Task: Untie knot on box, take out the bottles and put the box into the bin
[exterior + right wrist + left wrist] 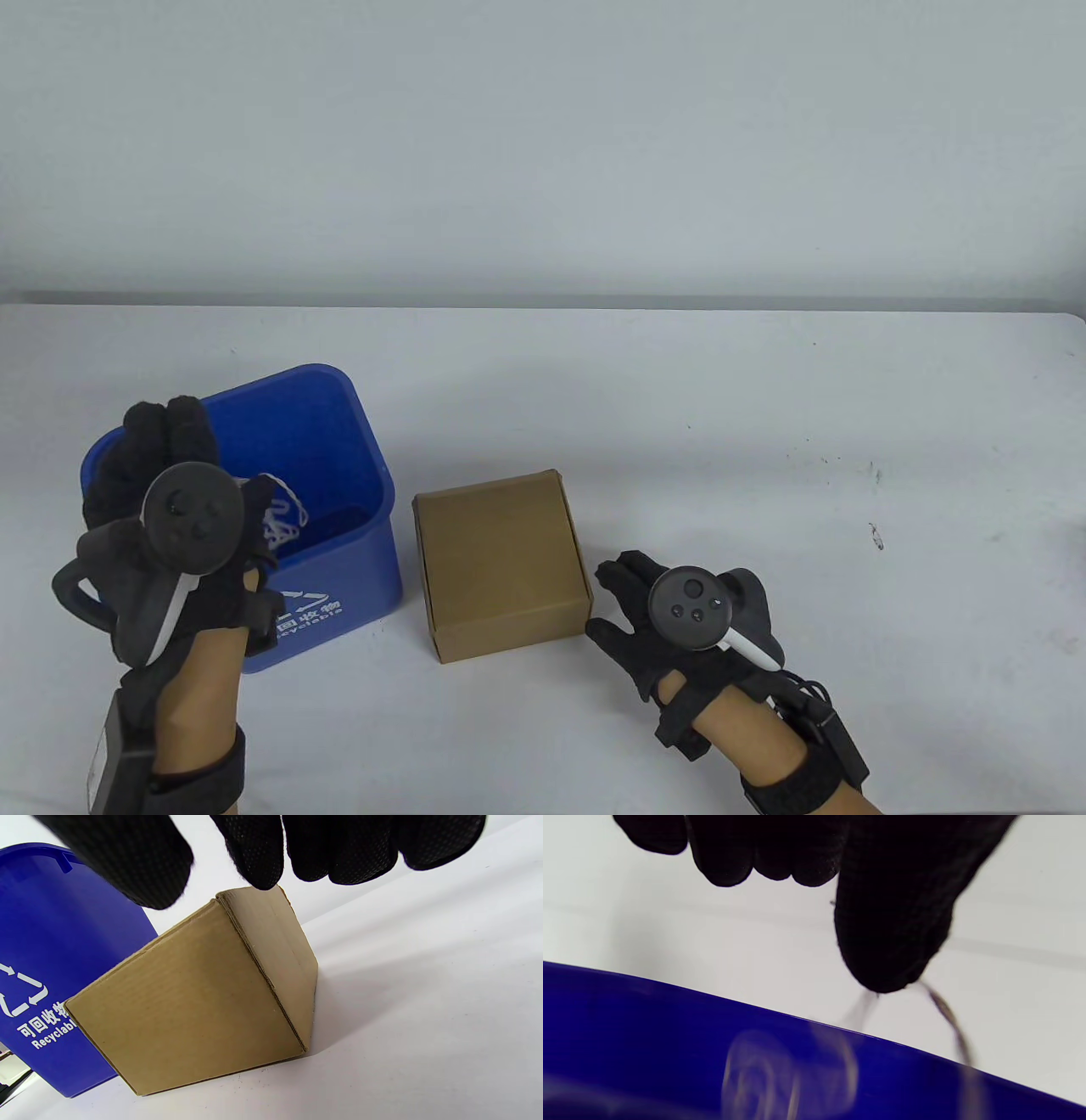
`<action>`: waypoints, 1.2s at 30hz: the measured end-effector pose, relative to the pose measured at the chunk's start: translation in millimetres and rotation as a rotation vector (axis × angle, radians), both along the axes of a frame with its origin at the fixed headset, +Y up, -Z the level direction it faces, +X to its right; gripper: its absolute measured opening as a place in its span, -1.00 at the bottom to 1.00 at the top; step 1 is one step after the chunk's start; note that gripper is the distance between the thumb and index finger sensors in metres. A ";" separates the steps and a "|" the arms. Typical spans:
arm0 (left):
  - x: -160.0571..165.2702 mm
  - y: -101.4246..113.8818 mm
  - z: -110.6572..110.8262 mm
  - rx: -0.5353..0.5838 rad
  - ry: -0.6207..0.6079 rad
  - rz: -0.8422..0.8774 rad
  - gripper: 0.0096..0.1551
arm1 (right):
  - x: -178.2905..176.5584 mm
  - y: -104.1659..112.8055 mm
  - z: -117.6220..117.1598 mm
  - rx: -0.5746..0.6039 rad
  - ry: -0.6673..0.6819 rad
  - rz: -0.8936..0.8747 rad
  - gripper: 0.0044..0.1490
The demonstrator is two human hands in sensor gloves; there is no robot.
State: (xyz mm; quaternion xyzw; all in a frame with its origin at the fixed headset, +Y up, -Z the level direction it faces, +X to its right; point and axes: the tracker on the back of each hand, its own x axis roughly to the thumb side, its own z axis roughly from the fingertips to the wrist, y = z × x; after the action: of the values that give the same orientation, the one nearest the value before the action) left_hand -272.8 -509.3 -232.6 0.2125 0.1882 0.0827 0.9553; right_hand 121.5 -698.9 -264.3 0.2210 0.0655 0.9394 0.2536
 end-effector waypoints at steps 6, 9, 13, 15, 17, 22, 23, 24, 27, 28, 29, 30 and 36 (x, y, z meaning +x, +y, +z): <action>4.0 4.4 3.3 0.010 -0.006 -0.010 0.14 | 1.0 1.0 -0.6 0.003 -0.001 -0.007 -0.12; 10.1 6.5 9.0 0.032 -0.029 -0.011 0.13 | 1.7 1.2 -0.9 0.004 -0.002 -0.009 -0.12; 26.8 6.7 22.3 0.063 -0.125 -0.007 0.10 | 2.8 1.6 -1.3 0.006 -0.006 -0.011 -0.12; 36.6 3.1 31.0 0.054 -0.209 0.019 0.10 | 4.0 2.5 -1.5 0.006 -0.010 -0.016 -0.12; 45.8 -1.9 40.5 0.064 -0.272 0.038 0.08 | 5.3 3.8 -1.7 0.010 -0.014 -0.020 -0.12; 72.5 -19.0 61.1 0.055 -0.427 0.081 0.05 | 11.0 9.0 -2.9 0.015 -0.029 -0.043 -0.12; 78.8 -23.4 64.3 0.052 -0.457 0.084 0.04 | 12.2 10.3 -2.9 0.018 -0.033 -0.047 -0.12; 84.0 -27.7 66.1 0.043 -0.481 0.087 0.03 | 12.9 11.2 -2.9 0.021 -0.035 -0.051 -0.12; 98.9 -44.6 67.3 -0.014 -0.560 0.099 0.03 | 14.0 14.2 -1.9 0.029 -0.037 -0.057 -0.12; 102.0 -49.7 66.4 -0.026 -0.586 0.109 0.03 | 14.2 15.1 -1.5 0.031 -0.038 -0.058 -0.11; 107.2 -59.4 63.9 -0.053 -0.629 0.138 0.04 | 14.2 16.7 -0.5 0.038 -0.038 -0.061 -0.11; 111.6 -68.8 60.8 -0.087 -0.666 0.174 0.04 | 13.9 18.1 0.6 0.045 -0.036 -0.062 -0.11; 123.2 -122.8 38.4 -0.247 -0.733 0.233 0.04 | 14.3 23.2 13.2 0.072 -0.015 -0.064 -0.08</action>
State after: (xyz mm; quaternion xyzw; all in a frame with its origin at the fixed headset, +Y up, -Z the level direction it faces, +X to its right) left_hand -149.6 -632.1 -194.2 0.0298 -0.1336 0.2374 0.9617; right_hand 135.9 -675.7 -251.1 0.2248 0.0226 0.9343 0.2758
